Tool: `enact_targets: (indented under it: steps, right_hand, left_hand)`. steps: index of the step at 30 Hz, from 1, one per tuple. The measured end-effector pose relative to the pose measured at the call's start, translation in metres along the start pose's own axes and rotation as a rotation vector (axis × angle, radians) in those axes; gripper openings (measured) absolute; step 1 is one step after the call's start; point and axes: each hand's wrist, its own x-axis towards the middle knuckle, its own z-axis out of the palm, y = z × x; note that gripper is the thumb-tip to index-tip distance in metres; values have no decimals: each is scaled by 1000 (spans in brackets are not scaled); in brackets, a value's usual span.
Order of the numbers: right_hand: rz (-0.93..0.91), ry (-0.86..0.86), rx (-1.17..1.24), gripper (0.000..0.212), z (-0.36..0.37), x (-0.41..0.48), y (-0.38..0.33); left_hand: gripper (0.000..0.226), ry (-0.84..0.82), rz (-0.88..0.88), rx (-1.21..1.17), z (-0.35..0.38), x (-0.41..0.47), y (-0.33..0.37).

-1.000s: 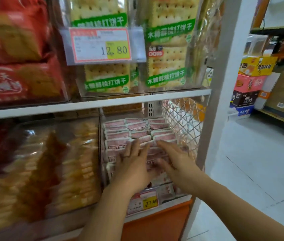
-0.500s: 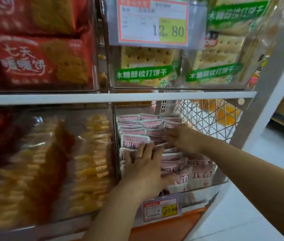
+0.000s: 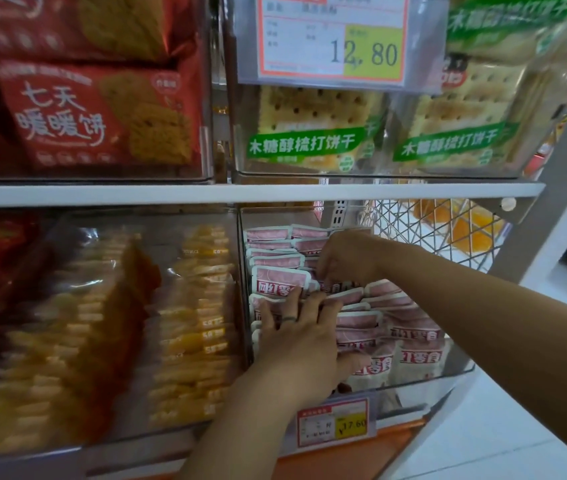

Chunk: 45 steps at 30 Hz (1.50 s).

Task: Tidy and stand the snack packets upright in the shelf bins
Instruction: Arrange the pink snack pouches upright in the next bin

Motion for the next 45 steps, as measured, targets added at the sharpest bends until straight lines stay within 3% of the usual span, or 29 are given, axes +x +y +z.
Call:
enact_targets:
  steps: [7,14,19,24,26,29,32,38,40,42,45]
  right_hand:
    - [-91,0,38,16,8,17,-17]
    - [-89,42,457,10,-4,24,-25]
    - [-90,96,386,14,16,25,-23]
    - [-54,-36,447,26,8,20,-24]
    - [-46,33,492,27,0,10,-22]
    - [-29,214,366,25,-4,-14,-8]
    - [-76,169,200,24,13,-40,10]
    - [11,46,-62,67,57,-67,17]
    - [4,67,27,59,53,-66,17]
    - [-19,179,266,41,46,-68,18]
    - [-18,295,428,38,34,-76,19]
  left_hand:
    - [78,4,-5,-10,1,1,1]
    - [80,-6,-5,-24,2,3,-1]
    - [81,44,-16,-26,4,8,-1]
    - [83,78,-67,-28,4,17,-1]
    - [84,66,-90,-4,3,19,-1]
    - [86,54,-113,17,2,22,-2]
    - [85,72,-124,21,3,24,-1]
    - [80,143,-139,36,6,33,-1]
    - [79,167,-121,27,5,32,-1]
    - [79,206,-91,23,6,28,-1]
    - [83,236,-102,-9,7,23,-1]
